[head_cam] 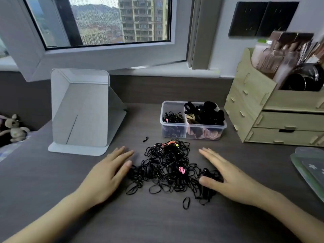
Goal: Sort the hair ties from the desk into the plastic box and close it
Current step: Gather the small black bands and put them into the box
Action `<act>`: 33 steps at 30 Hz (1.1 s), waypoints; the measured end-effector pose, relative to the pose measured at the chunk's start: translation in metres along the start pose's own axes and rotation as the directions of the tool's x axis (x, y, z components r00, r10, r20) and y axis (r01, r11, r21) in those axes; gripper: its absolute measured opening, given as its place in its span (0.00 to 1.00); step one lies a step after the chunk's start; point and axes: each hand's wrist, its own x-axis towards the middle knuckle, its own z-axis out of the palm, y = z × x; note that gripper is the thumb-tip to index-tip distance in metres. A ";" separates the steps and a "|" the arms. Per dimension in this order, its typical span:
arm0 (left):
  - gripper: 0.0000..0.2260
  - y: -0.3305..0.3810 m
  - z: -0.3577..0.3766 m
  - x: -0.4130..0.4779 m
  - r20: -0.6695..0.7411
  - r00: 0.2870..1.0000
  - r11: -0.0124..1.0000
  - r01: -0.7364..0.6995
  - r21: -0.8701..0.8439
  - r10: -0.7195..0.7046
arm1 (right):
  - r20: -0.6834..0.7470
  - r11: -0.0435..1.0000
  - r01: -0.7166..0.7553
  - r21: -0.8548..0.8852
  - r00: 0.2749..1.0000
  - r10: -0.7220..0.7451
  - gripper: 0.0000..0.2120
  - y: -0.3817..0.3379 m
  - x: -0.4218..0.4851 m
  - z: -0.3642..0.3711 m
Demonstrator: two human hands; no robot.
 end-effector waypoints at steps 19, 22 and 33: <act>0.30 0.026 0.028 0.068 -0.048 0.996 0.997 0.073 -0.001 -0.073 | -0.104 0.991 0.120 -0.057 0.987 -0.125 0.35 -0.043 0.082 0.032; 0.20 0.039 0.028 0.062 0.080 0.996 0.983 -0.020 -0.185 0.036 | 0.062 0.953 0.198 -0.230 0.980 -0.189 0.40 -0.048 0.076 0.026; 0.25 0.049 0.012 0.062 0.283 0.956 0.762 0.125 -0.635 0.078 | 0.033 0.935 0.279 -0.221 0.960 -0.279 0.18 -0.065 0.073 0.007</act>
